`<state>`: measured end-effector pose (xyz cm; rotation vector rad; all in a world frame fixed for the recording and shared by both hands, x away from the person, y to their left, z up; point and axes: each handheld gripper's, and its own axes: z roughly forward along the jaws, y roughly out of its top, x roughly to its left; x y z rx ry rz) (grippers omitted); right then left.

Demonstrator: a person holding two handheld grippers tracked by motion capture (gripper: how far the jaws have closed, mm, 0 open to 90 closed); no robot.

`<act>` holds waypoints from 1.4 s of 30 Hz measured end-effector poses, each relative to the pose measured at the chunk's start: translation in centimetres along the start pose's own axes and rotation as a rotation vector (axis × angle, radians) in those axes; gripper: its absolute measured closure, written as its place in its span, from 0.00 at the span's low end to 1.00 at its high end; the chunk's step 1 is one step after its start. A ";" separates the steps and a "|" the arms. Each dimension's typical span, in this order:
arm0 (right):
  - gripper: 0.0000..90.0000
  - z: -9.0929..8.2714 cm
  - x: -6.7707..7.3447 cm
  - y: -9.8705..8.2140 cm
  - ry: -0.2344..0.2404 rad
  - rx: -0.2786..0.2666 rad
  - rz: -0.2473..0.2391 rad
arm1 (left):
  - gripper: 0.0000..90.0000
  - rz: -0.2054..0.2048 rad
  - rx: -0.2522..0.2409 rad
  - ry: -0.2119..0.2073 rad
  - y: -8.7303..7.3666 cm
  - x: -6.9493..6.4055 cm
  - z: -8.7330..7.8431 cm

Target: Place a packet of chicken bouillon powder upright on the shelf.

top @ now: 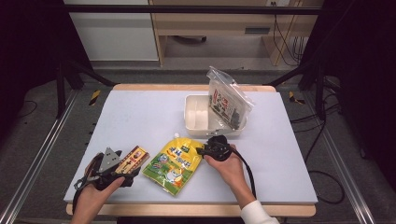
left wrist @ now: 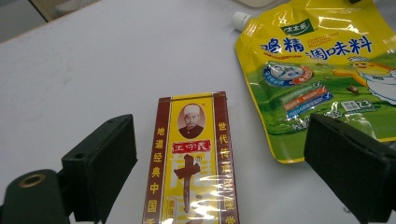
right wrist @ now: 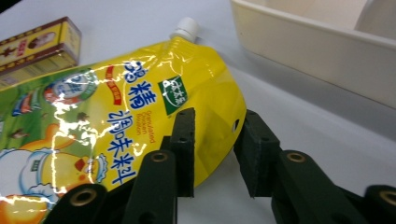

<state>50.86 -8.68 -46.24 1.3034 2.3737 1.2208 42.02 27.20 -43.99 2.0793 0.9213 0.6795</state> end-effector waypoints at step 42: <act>1.00 -8.9 4.9 11.3 0.165 -0.061 -0.385 | 0.21 0.235 -0.011 -0.097 10.9 2.7 -3.1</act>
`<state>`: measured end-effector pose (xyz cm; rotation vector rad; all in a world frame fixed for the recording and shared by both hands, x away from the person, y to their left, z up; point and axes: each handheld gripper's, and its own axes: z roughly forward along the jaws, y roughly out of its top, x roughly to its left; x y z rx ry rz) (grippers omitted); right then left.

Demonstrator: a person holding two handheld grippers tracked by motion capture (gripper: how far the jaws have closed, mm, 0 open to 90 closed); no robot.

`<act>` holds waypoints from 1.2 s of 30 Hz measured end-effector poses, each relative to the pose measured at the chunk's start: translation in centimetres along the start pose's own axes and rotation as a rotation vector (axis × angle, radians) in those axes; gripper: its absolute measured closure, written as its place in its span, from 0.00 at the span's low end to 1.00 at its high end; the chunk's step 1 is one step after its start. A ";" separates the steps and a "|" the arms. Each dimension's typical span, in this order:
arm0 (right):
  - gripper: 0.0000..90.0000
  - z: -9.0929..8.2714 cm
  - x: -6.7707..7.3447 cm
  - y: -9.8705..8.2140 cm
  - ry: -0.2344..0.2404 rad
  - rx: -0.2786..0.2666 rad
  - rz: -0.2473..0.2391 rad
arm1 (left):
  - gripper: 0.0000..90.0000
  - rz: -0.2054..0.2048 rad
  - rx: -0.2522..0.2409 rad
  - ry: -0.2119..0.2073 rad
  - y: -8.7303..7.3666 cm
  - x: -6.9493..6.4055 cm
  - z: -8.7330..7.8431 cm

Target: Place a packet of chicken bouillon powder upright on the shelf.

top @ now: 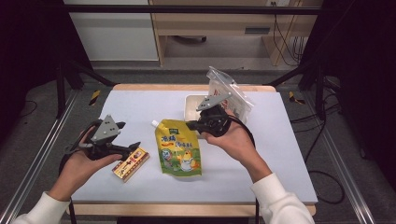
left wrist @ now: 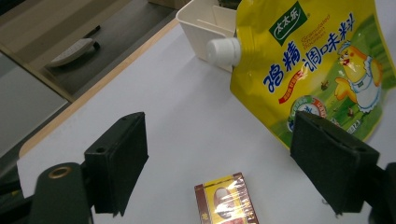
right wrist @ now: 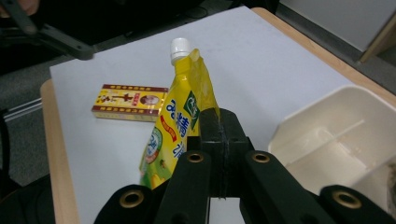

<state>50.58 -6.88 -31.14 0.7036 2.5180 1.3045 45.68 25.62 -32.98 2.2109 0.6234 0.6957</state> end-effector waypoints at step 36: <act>0.95 -0.6 4.5 2.3 0.145 0.080 -0.214 | 0.92 0.138 0.060 -0.343 4.8 -1.0 2.7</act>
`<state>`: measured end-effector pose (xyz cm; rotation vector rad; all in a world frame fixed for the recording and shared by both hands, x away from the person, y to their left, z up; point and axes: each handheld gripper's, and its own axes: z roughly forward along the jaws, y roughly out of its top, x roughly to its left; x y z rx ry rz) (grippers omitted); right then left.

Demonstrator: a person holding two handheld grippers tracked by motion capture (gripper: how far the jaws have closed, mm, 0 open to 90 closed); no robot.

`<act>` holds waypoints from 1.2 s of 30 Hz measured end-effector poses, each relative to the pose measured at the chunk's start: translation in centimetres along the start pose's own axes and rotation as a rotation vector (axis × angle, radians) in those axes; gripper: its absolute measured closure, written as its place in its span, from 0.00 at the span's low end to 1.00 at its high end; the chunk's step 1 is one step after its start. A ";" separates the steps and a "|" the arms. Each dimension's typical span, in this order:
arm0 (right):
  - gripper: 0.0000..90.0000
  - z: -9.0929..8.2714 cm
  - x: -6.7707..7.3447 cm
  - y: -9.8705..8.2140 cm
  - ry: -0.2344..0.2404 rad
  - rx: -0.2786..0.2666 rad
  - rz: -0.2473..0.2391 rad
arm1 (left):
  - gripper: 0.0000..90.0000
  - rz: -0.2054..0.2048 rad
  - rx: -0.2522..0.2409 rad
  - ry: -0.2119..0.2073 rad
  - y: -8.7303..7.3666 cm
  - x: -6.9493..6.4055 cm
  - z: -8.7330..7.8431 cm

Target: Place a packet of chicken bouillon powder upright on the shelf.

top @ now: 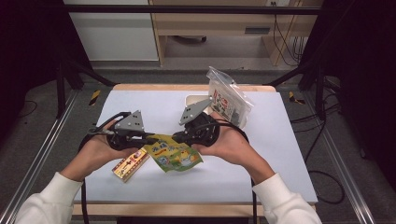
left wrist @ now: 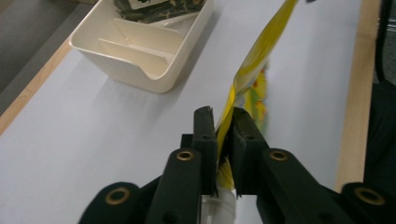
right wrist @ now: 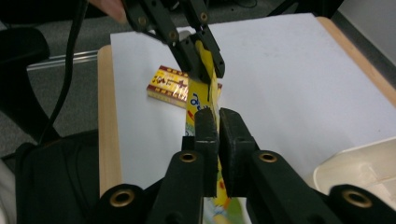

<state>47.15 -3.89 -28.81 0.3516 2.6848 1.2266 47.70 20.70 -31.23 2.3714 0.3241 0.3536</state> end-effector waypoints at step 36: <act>1.00 2.0 -1.3 -2.3 0.099 0.042 0.071 | 0.91 0.092 0.004 -0.031 2.3 -1.5 1.2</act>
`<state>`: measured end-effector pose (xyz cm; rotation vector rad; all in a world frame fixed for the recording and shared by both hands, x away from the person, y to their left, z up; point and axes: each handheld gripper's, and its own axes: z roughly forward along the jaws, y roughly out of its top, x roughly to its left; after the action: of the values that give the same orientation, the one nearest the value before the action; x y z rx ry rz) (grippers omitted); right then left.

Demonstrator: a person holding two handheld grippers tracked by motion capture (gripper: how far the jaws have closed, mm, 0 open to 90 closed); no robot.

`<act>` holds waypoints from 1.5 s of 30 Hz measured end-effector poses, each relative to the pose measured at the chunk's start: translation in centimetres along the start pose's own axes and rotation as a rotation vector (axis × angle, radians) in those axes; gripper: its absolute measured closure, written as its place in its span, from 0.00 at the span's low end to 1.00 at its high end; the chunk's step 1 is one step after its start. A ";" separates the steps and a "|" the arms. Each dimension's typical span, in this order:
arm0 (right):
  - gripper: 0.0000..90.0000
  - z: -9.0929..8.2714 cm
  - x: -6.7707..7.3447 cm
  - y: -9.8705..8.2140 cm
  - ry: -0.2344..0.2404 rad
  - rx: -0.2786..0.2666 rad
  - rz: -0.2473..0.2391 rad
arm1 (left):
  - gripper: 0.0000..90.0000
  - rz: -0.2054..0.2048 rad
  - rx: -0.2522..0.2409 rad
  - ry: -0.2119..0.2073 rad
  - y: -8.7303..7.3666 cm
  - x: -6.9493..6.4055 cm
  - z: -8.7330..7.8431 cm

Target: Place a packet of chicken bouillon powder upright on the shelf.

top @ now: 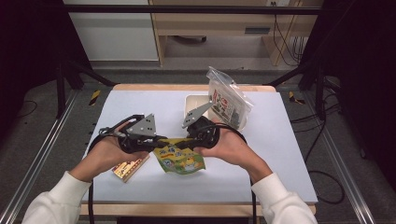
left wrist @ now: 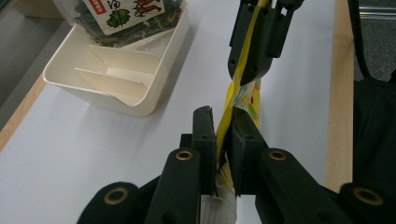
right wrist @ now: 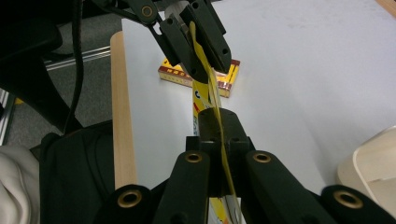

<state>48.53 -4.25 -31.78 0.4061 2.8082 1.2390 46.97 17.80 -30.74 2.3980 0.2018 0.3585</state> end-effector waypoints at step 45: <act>1.00 -5.9 -4.9 0.2 -0.368 -0.686 0.672 | 0.16 -0.598 -0.236 0.429 -17.9 -4.6 -0.7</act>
<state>52.46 -9.67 -27.92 1.3894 1.8157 1.8695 41.50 30.49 -43.02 1.8889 0.9839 0.5659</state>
